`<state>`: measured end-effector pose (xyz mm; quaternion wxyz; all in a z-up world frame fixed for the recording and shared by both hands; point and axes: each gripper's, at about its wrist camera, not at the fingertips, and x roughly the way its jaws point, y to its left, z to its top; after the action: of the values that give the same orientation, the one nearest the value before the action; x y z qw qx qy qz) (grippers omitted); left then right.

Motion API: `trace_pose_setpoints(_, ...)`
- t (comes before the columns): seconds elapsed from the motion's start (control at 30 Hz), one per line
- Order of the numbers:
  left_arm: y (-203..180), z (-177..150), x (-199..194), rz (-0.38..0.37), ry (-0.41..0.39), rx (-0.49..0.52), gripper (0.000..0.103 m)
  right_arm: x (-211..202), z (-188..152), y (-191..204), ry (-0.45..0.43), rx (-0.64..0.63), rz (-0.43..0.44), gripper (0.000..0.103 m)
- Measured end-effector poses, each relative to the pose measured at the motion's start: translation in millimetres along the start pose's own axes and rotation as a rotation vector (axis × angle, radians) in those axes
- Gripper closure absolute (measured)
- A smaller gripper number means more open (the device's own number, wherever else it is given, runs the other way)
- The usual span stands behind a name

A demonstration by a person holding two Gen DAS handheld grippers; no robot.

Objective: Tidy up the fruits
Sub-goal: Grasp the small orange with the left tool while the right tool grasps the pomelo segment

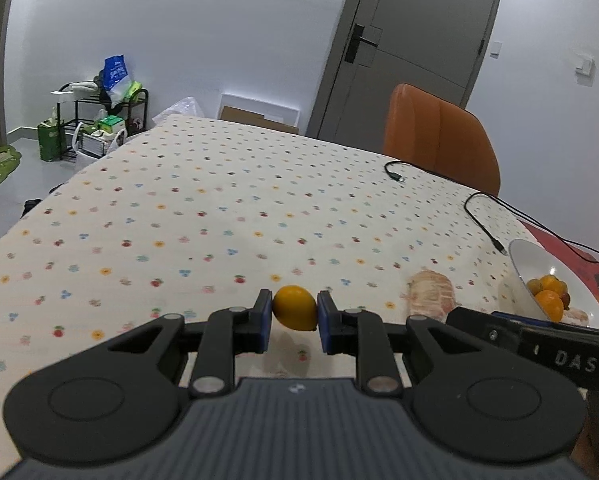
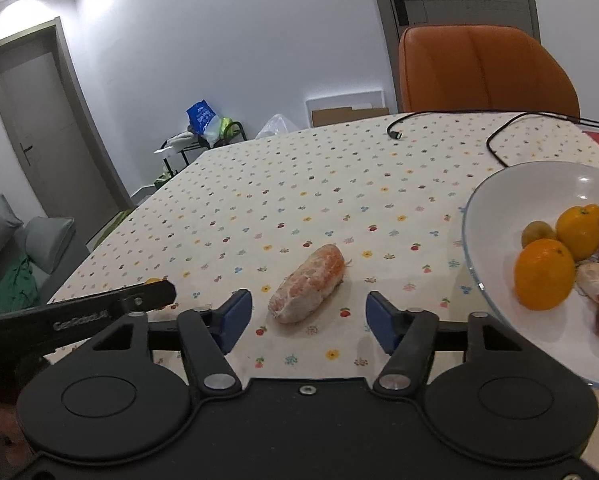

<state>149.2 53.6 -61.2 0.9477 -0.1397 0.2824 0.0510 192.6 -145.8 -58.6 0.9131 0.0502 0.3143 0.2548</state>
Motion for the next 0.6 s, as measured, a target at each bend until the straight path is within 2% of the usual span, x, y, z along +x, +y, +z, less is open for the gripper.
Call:
trace_pose_setpoints(0.23, 15.3, 0.6, -1.2, 0.017, -0.001, -0.025, 0.081, 15.8, 4.1, 16.2, 0.029, -0.038, 0.023, 0.047)
trace_pose_setpoints(0.6, 34.2, 3.5, -4.3, 0.037, -0.007, -0.057, 0.081, 37.9, 13.2, 33.2, 0.056, -0.114, -0.027, 0.047)
